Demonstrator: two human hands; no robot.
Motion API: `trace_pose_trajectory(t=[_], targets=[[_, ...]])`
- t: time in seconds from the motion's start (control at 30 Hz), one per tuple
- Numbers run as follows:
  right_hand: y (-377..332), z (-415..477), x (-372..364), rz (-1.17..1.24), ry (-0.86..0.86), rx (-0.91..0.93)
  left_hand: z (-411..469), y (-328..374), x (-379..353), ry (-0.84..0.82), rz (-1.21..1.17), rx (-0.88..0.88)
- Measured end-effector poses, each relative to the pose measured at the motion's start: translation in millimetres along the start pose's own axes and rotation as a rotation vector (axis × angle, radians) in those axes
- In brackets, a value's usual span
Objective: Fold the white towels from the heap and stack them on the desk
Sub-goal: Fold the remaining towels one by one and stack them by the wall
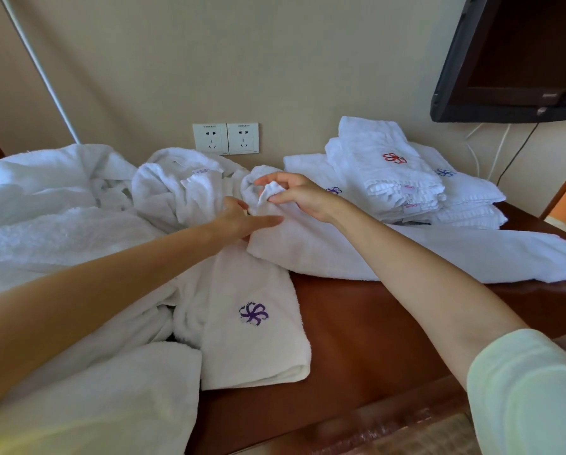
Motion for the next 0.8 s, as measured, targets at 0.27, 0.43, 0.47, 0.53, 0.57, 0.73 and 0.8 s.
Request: trace_pose_trajectory(t=[0.27,0.43,0.47,0.53,0.57,0.73,0.8], targets=[[-13.0,-36.2,12.1,-0.079,0.102,-0.079,-10.7,28.9,9.9,-0.161,-0.360,0.049],[-16.7,-73.2,1.3,-0.042,-0.264,-0.072,-13.7,67.3,-0.9,-0.269,-0.481,-0.041],[-16.7,-81.5,-1.7,-0.035,-0.260,-0.060,-13.8,77.3,-11.1,-0.295,-0.497,-0.068],[-17.1,-99.7,-2.5,-0.043,-0.100,-0.022,-13.1,97.4,-36.2,-0.313,-0.523,-0.133],[-15.6,-110.8,1.9,-0.019,0.036,-0.010,-13.3,107.5,-50.9,-0.317,-0.533,-0.169],[17.2,-189.5,53.3,0.471,0.366,0.079,-16.9,150.1,-127.2,-0.370,-0.455,-0.329],[29.5,-229.6,79.8,0.717,0.411,0.162,-9.4,159.7,-155.3,-0.242,-0.395,-0.411]])
Point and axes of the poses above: each hand's wrist, its own z-axis towards the middle knuckle, its own x-axis out of the back of the hand, y = z × x, the point moved 2 cm from there along z, towards the middle knuckle, and after that the axes turned 11 degrees about -y, right-handed, at the moved point
